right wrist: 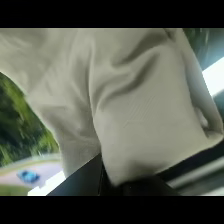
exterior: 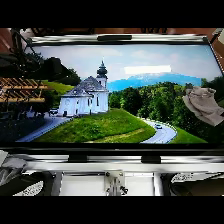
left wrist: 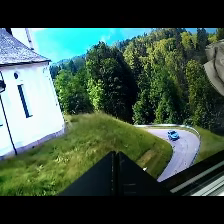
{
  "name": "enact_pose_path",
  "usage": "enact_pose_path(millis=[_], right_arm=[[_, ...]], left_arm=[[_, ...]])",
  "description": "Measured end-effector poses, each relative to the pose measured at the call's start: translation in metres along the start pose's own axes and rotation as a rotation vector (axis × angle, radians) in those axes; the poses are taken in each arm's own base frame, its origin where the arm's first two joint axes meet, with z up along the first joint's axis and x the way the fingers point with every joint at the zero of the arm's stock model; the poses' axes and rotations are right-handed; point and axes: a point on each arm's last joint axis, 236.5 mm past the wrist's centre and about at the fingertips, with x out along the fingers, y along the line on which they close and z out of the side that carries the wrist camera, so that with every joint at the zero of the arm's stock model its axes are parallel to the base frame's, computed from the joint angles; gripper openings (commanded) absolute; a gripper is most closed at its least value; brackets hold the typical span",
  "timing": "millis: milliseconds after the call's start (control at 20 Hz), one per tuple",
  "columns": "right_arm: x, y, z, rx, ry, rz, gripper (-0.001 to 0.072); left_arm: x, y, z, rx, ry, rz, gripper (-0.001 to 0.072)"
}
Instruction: Fold the shirts.
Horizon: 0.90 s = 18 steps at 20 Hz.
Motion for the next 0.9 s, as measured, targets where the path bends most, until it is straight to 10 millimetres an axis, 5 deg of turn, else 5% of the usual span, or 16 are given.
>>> enact_pose_path(millis=[350,900], right_arm=[[0.039,-0.044,-0.086,0.081,0.155,-0.143,0.0062],[0.054,-0.077,-0.121,0.126,0.197,-0.276,0.0062]], left_arm=[[0.006,0.001,-0.002,0.026,0.014,0.001,0.0037],[0.007,0.002,-0.003,0.036,0.020,0.005,0.0037]])
